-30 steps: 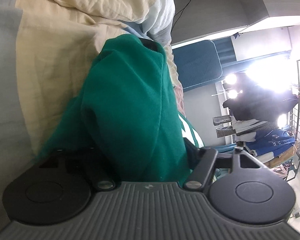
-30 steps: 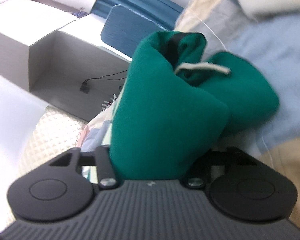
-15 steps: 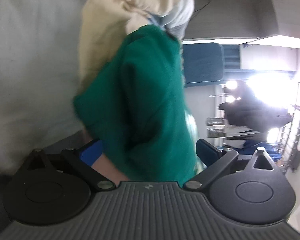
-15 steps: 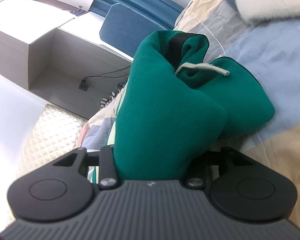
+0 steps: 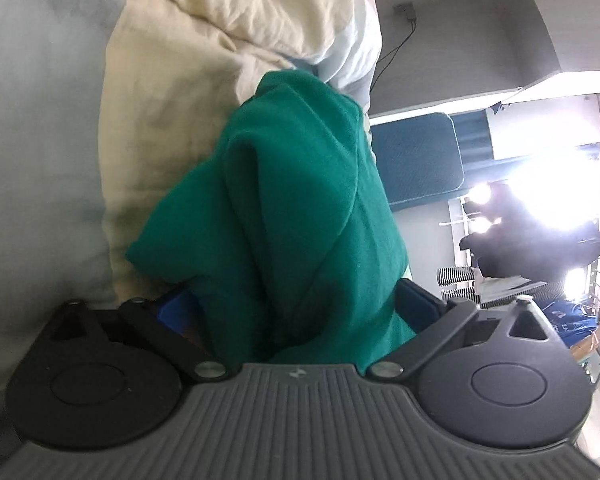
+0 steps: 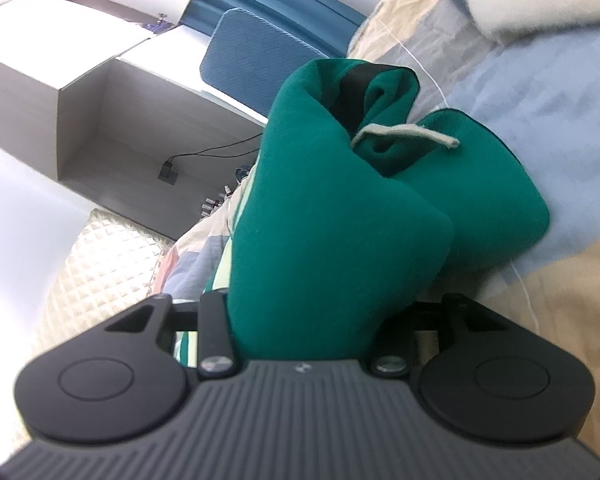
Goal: Fold large clothes
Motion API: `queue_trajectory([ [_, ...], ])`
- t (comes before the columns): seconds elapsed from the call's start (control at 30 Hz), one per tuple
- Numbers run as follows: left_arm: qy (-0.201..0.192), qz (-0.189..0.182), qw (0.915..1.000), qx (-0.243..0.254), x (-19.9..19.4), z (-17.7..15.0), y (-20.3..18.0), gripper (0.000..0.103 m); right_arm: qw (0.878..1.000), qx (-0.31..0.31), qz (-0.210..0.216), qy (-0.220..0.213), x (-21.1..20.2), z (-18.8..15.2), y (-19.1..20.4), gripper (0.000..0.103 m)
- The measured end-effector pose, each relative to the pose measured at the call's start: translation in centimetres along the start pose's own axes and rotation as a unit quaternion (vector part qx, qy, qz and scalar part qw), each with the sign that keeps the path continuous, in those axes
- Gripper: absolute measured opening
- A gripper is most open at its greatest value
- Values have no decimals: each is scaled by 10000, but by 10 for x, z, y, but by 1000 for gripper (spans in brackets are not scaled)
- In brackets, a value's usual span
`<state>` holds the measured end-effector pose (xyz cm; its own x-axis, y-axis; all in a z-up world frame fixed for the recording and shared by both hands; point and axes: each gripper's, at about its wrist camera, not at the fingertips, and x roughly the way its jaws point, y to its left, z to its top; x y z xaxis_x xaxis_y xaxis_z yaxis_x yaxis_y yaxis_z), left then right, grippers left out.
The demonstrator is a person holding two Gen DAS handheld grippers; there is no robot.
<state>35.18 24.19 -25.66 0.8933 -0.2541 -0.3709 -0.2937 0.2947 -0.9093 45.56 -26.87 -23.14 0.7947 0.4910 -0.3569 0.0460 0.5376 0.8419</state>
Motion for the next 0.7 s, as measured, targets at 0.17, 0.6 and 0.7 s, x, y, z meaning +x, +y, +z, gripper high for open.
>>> queue_trajectory([
  [0.17, -111, 128, 9997, 155, -1, 1, -2, 59, 9998, -190, 92, -52, -5, 1, 9, 42],
  [0.6, 41, -356, 9973, 640, -34, -23, -60, 44, 9950, -870, 364, -327, -87, 30, 45, 39],
  [0.7, 201, -516, 9951, 814, -40, -41, -91, 44, 9942, -904, 377, -444, -119, 50, 50, 39],
])
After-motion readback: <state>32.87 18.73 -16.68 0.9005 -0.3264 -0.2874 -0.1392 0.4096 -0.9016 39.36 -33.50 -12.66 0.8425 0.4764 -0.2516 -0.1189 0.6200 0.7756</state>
